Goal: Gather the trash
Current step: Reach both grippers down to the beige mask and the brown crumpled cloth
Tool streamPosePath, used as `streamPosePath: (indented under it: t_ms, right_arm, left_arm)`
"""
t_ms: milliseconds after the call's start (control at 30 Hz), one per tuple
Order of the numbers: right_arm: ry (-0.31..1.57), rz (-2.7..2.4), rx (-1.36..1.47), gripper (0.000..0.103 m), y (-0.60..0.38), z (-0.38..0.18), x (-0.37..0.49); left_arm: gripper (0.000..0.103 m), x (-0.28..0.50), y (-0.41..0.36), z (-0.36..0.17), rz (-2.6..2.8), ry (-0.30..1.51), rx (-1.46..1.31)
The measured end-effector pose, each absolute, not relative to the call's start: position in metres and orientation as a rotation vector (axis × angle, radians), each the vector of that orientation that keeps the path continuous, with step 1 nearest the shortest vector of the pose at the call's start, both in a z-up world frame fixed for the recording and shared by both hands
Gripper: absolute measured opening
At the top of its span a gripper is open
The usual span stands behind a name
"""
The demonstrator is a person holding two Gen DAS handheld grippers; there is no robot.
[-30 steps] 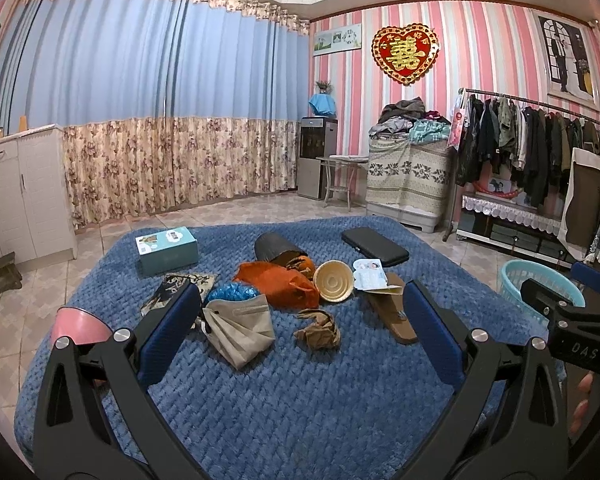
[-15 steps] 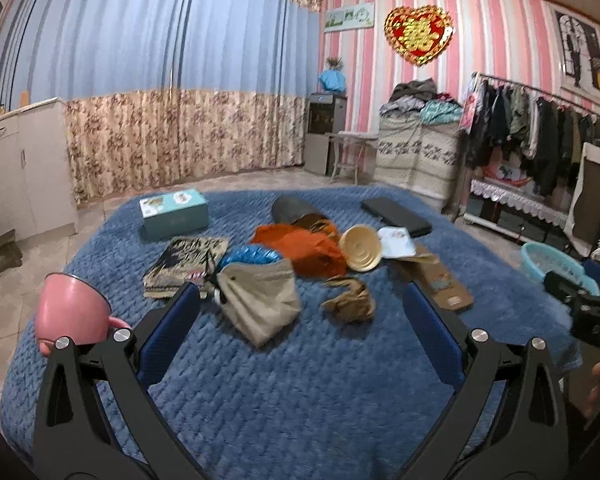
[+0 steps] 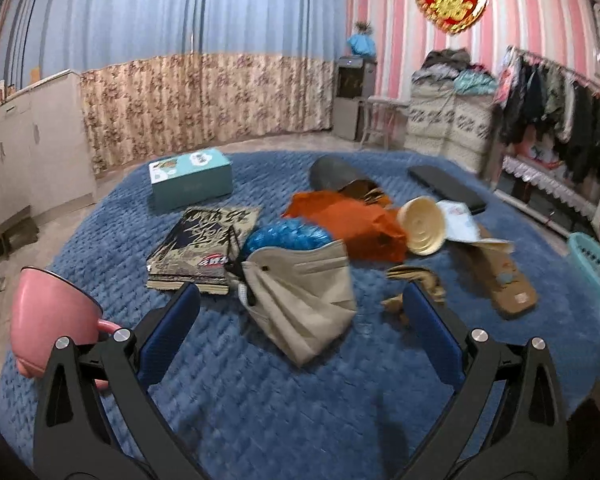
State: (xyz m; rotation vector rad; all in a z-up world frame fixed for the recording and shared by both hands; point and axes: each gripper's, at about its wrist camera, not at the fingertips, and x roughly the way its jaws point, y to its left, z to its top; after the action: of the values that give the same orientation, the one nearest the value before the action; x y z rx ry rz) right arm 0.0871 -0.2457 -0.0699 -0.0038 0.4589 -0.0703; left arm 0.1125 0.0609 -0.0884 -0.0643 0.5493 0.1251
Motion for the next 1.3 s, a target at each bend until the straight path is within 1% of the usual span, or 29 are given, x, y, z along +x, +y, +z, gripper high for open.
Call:
streamPosePath:
  t_ms: [167,233,267,333,367,400,433,467,500,567,633,700,933,1300]
  right_arm:
    - [0.491,-0.095,0.035,0.099,-0.251,-0.077,0.098]
    - [0.500,-0.115,0.032,0.099,-0.253,-0.079,0.100]
    - [0.504,-0.137,0.028,0.099,-0.254,-0.079,0.101]
    - [0.508,-0.133,0.034,0.099,-0.255,-0.081,0.102]
    - [0.510,-0.134,0.038,0.099,-0.256,-0.082,0.102]
    - [0.510,-0.143,0.039,0.099,-0.256,-0.082,0.101]
    - [0.510,-0.140,0.040,0.099,-0.257,-0.083,0.100]
    - [0.510,-0.131,0.043,0.099,-0.257,-0.082,0.101]
    - [0.511,-0.123,0.046,0.099,-0.257,-0.083,0.100]
    - [0.518,-0.110,0.051,0.099,-0.256,-0.084,0.101]
    - [0.534,-0.094,0.050,0.099,-0.255,-0.085,0.102]
    - [0.543,-0.084,0.045,0.099,-0.252,-0.086,0.102]
    - [0.548,-0.028,0.035,0.099,-0.234,-0.087,0.104]
    - [0.572,0.147,-0.067,0.099,-0.152,-0.097,0.123]
  left_arm:
    - [0.097,0.127,0.064,-0.100,0.151,0.611,-0.047]
    - [0.089,0.134,0.061,-0.106,0.124,0.648,-0.044]
    - [0.087,0.137,0.060,-0.108,0.115,0.665,-0.036]
    - [0.080,0.143,0.056,-0.113,0.098,0.697,-0.017]
    - [0.078,0.145,0.055,-0.114,0.093,0.706,-0.014]
    - [0.072,0.148,0.055,-0.116,0.082,0.723,-0.014]
    - [0.063,0.149,0.055,-0.117,0.075,0.734,-0.018]
    - [0.060,0.151,0.056,-0.118,0.067,0.742,-0.024]
    - [0.054,0.152,0.057,-0.119,0.062,0.746,-0.033]
    - [0.048,0.151,0.058,-0.117,0.053,0.737,-0.048]
    - [0.032,0.146,0.058,-0.113,0.041,0.724,-0.045]
    - [0.026,0.139,0.057,-0.106,0.032,0.709,-0.031]
    - [0.025,0.107,0.064,-0.069,0.009,0.586,0.002]
    - [0.025,0.107,0.124,-0.055,0.118,0.547,-0.042]
